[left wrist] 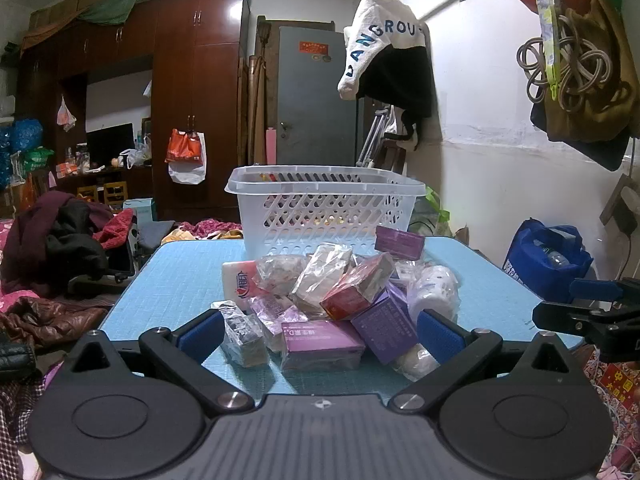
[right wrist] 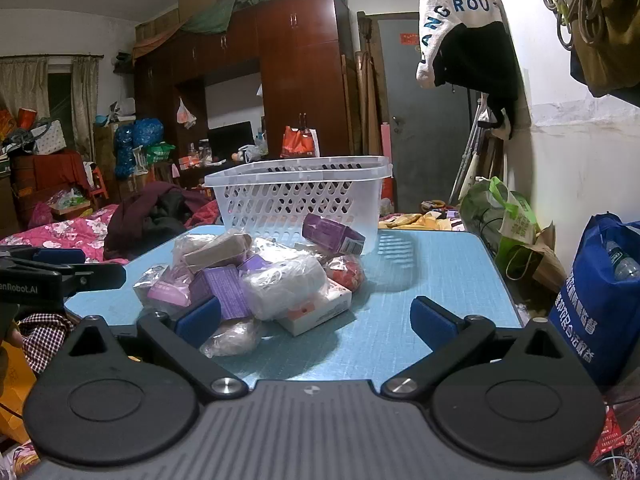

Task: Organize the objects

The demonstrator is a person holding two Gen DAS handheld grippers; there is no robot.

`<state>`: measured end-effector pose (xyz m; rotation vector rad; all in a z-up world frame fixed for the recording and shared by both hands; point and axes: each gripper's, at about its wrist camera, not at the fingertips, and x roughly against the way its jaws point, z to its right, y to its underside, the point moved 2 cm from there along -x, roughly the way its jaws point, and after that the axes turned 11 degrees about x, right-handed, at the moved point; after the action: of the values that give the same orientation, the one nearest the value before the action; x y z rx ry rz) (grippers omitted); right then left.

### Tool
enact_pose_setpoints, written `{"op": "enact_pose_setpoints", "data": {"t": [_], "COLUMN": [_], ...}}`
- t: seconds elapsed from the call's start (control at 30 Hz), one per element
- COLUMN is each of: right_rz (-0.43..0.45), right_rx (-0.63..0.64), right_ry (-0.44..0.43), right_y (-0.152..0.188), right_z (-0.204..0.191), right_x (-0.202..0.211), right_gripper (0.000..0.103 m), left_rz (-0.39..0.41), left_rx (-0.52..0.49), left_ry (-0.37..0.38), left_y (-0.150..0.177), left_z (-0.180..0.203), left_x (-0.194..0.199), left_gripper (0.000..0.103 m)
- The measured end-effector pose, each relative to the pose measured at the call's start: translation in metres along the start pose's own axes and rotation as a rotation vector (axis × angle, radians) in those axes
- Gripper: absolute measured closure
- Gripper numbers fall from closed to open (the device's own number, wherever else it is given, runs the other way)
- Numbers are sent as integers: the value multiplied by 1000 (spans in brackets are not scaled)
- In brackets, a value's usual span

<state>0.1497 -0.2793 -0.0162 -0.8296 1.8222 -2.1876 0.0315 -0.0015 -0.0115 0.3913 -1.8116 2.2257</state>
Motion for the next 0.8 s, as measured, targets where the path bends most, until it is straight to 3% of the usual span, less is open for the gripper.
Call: {"op": "enact_pose_setpoints", "data": {"t": [0.8], "right_rz": [47], "right_rx": [-29], "right_ry": [0], "right_y": [2], "right_z": [1], "right_x": [-3], "right_gripper": [0], "left_rz": [4], "left_rx": [7], "left_ry": [-1], "left_y": [0], "left_z": [-2], "left_x": [0], "left_gripper": [0]}}
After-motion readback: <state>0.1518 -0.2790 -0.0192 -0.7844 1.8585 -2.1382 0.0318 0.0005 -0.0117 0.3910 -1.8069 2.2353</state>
